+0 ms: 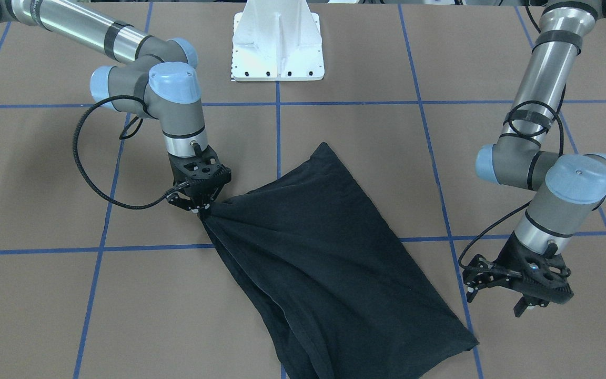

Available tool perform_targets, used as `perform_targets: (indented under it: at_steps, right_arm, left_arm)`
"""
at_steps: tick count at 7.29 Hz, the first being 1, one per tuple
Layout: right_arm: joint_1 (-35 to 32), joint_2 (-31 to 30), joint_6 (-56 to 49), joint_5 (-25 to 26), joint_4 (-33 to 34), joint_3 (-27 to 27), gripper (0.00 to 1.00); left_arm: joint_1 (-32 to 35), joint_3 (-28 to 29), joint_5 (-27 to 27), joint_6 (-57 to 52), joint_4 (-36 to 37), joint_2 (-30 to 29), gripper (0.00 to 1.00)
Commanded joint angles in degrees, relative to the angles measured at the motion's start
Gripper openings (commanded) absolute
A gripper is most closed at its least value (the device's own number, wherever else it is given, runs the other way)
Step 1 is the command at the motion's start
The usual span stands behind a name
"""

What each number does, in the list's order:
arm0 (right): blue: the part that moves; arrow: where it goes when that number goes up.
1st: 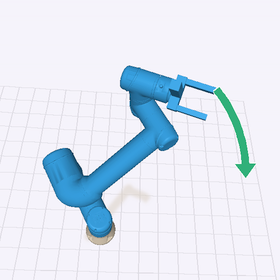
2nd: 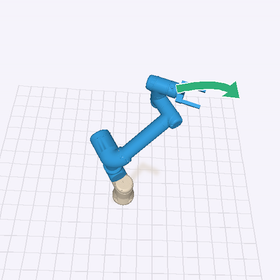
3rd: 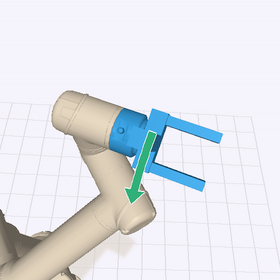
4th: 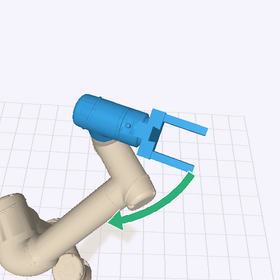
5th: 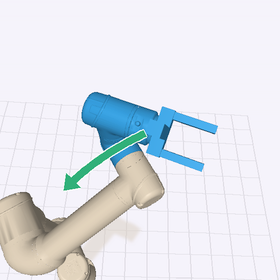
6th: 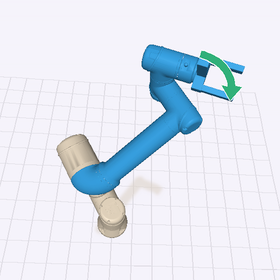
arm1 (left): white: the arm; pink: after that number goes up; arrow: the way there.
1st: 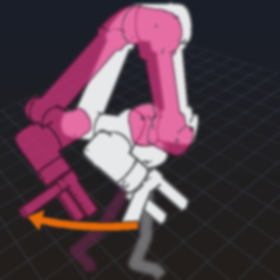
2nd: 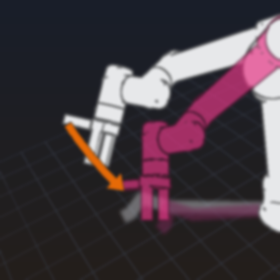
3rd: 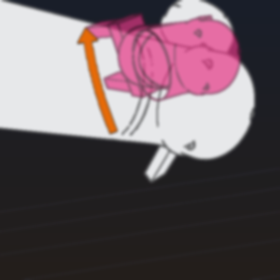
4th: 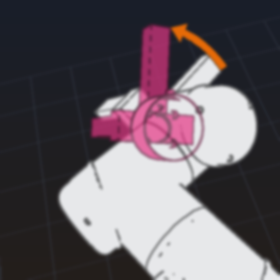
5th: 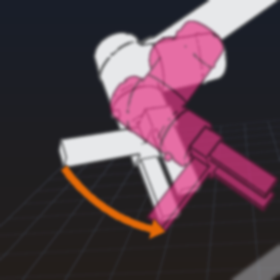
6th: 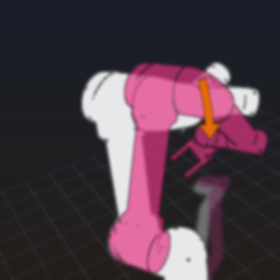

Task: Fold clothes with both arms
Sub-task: 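Pull the grasped corner outward with the right gripper to stretch the shirt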

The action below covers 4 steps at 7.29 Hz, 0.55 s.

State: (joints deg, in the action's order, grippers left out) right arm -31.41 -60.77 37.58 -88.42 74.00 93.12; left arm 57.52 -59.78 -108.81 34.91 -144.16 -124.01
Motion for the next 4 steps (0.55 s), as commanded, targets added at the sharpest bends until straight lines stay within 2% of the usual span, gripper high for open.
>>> perform_targets:
  at_steps: [1, 2, 4]
  right_arm:
    - [0.8, -1.4, 4.0, -0.3, -0.2, 1.2, 0.29]
    - [0.9, -0.5, 8.0, -1.7, -0.4, 1.3, 0.98]
    - [0.2, 4.6, 13.5, -2.5, -0.1, 0.1, 1.0]
  left_arm:
    - [0.0, -0.2, 0.0, 0.4, -0.1, 0.0, 1.0]
    - [-0.1, -0.9, 0.0, 1.1, -0.1, 0.0, 1.0]
    - [-0.1, -1.0, -0.1, 1.2, -0.1, 0.0, 1.0]
